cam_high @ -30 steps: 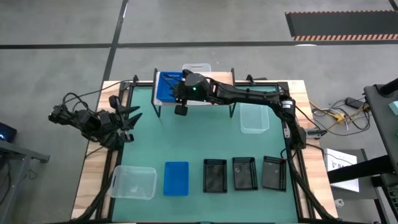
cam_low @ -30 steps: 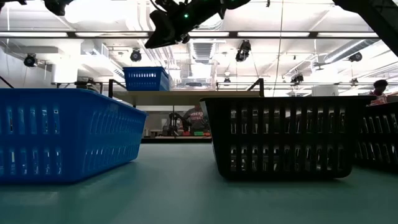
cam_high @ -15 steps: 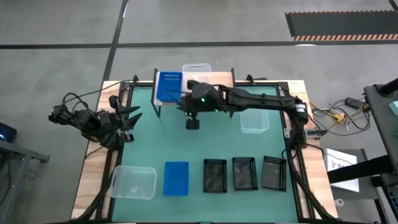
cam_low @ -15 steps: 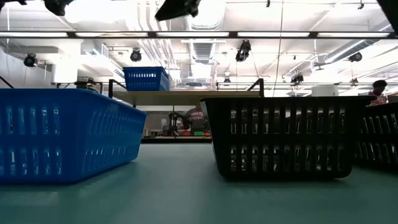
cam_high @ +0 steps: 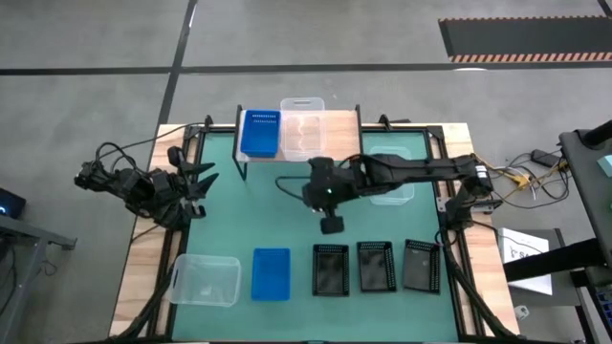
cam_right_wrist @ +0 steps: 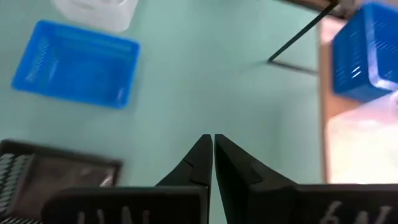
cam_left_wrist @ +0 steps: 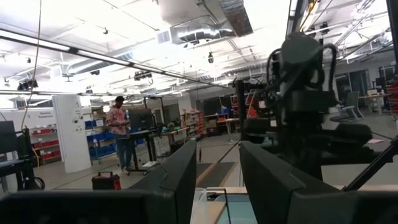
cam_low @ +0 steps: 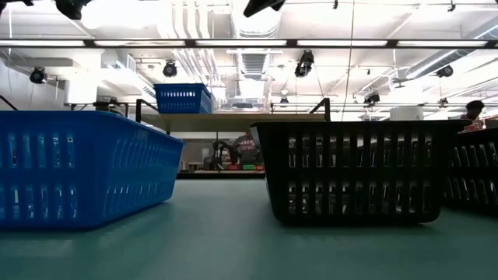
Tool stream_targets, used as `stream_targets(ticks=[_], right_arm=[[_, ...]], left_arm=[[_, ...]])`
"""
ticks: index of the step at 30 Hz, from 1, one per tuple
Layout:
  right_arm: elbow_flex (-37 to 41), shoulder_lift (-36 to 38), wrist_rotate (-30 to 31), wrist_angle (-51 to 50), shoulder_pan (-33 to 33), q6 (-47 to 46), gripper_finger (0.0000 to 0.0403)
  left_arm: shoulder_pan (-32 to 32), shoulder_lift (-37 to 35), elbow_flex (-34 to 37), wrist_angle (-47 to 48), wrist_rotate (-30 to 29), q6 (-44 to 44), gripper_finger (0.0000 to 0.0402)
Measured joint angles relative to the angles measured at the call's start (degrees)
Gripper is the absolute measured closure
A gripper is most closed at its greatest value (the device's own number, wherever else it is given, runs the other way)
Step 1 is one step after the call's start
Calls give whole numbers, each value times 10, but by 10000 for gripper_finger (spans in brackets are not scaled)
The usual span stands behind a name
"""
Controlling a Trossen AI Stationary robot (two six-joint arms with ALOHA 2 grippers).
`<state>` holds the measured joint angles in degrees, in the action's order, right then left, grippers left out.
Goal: Stack baskets on shelf by color
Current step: Stack the top blue bin on the blue bin on the shelf
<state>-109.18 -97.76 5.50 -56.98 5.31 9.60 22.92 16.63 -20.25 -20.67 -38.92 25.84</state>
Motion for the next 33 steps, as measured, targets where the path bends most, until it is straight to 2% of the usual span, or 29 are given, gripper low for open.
stream_targets(ticks=[11,15,18,23,25,27,31,33], right_arm=[[207,136,5,3,18,-132,394],[283,197,24,15,18,-167,394],[335,239,36,53,18,-181,394],[399,294,37,136,18,-185,394],[412,305,36,147,18,-183,394],[423,314,36,154,18,-182,394],[436,321,36,157,18,-182,394],[440,321,35,156,18,-182,394]], left_arm=[[-1,43,0,-20,2,-15,292],[-1,76,0,-67,-12,-15,292],[-3,110,-5,-74,-69,-15,302],[-16,164,-19,-73,-264,-14,355],[-24,177,-22,-72,-322,-10,384],[-32,187,-23,-69,-338,0,396],[-46,202,-23,-53,-335,6,400],[-53,210,-23,-37,-305,2,401]])
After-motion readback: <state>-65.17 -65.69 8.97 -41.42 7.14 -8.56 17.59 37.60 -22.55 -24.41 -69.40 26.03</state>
